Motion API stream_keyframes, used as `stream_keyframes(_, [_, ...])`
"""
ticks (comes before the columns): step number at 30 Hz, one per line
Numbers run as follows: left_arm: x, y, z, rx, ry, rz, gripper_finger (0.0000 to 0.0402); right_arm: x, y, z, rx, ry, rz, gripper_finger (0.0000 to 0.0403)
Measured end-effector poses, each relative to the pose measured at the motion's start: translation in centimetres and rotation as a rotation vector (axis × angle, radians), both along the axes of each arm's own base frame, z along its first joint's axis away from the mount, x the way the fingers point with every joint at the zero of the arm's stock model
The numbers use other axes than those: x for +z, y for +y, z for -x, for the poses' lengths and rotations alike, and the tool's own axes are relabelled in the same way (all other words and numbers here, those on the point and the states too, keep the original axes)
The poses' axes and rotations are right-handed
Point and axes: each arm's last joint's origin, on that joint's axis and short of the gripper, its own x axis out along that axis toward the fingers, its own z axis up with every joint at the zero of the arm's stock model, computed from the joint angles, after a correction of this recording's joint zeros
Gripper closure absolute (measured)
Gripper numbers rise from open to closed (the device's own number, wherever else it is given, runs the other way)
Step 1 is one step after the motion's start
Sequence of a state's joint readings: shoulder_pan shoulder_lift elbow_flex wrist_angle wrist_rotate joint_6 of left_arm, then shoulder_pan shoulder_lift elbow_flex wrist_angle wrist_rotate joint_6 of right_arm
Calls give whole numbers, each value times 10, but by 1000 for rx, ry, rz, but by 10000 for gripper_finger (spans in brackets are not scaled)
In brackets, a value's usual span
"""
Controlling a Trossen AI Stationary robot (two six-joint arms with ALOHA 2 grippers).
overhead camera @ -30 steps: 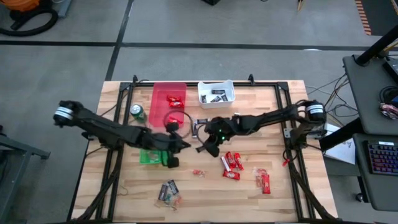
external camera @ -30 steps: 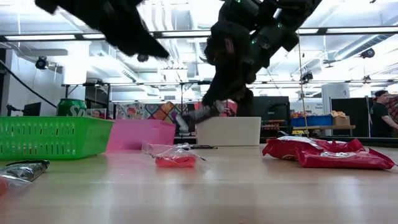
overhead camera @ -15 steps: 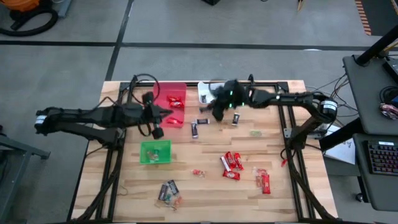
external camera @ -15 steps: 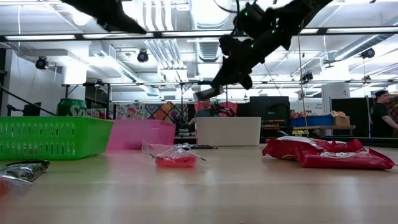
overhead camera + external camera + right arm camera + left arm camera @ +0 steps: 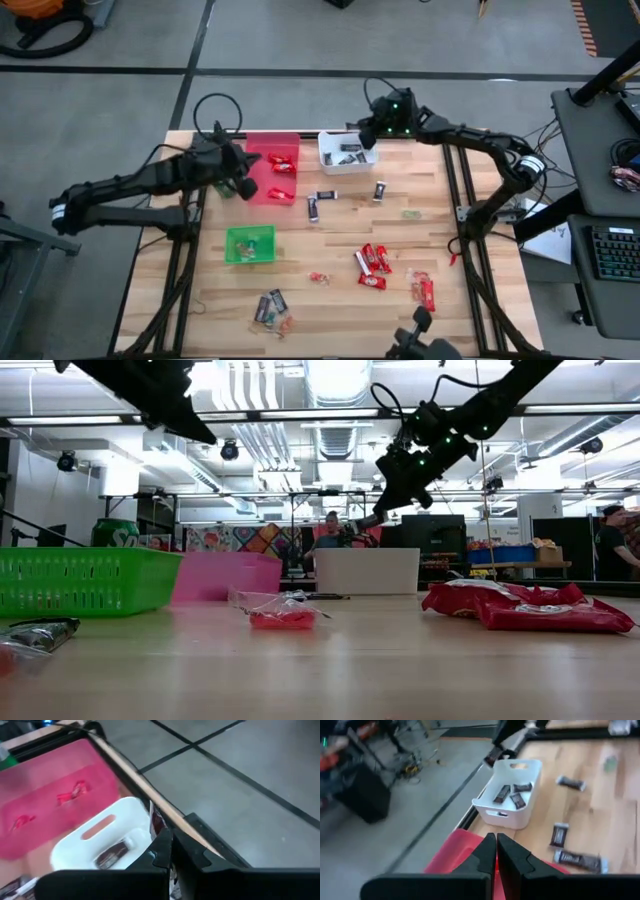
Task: Organize candy in baskets
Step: Put the brown chocolate into the white bin
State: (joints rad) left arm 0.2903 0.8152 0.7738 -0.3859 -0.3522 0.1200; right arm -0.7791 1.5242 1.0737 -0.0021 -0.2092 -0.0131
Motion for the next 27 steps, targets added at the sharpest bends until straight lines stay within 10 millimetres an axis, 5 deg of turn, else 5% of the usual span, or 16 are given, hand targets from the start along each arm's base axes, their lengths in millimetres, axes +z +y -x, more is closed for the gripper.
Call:
stream_keyframes(10, [-3,-5,11,269,-314,467,402,-9,3,5,23,40,-124,394])
stream_keyframes(22, [-12,5,7,417,-253,396,402,-52,-11,-6,-110,80,-257,394])
stream_keyframes(27, [-14,6,5,440,-269,427,402,-49,-13,-10,-124,31,-306,379])
